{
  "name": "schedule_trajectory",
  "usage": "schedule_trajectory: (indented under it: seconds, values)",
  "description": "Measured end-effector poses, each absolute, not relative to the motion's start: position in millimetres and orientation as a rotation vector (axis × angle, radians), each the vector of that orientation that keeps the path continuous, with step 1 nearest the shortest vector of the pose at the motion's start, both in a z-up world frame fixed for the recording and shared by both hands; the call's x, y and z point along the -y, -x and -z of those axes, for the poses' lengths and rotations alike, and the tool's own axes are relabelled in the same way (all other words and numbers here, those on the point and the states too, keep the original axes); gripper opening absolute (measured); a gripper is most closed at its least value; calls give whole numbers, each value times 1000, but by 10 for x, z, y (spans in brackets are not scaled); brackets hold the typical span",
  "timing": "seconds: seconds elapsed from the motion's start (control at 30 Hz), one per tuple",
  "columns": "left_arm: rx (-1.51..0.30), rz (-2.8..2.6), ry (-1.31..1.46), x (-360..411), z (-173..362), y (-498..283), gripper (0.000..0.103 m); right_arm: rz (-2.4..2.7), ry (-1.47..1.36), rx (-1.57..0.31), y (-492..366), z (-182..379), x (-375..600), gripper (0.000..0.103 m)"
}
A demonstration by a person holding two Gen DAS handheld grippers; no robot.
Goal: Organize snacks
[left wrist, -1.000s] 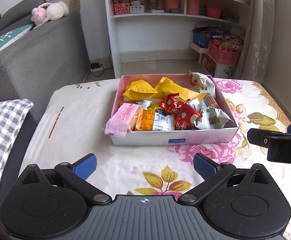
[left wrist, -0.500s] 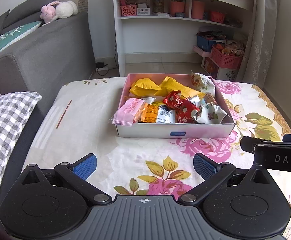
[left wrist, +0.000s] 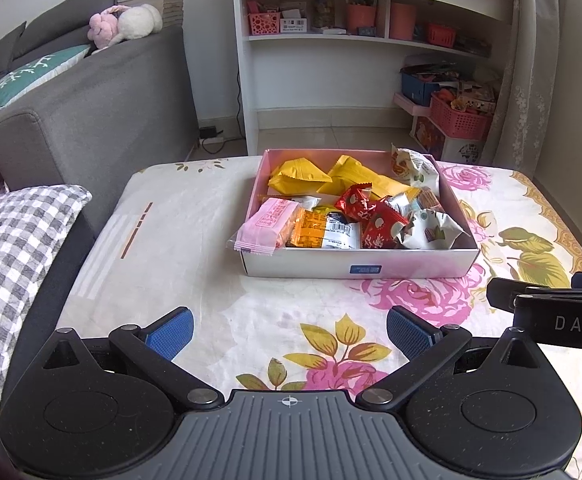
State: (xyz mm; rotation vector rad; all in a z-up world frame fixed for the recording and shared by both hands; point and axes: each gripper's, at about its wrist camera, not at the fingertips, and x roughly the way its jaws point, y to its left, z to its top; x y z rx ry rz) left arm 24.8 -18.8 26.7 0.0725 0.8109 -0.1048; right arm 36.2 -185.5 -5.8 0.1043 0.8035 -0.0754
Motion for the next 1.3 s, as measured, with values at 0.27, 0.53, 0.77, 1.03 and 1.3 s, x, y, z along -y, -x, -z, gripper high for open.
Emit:
schedule_trajectory:
  seconds: [0.27, 0.53, 0.77, 1.03, 1.3]
  values:
    - [-810, 103, -75, 193, -270, -248, 103, 74, -102, -805, -359, 64, 1843, 97]
    - [-811, 102, -75, 195, -268, -245, 103, 73, -99, -808, -355, 70, 1828, 97]
    - [-810, 105, -75, 211, -271, -240, 103, 71, -96, -809, -353, 69, 1809, 97]
    - [-812, 104, -75, 210, -268, -239, 103, 71, -96, -810, -353, 68, 1806, 97]
    - [-813, 106, -75, 209, -265, -240, 103, 69, -92, -811, -350, 67, 1784, 97]
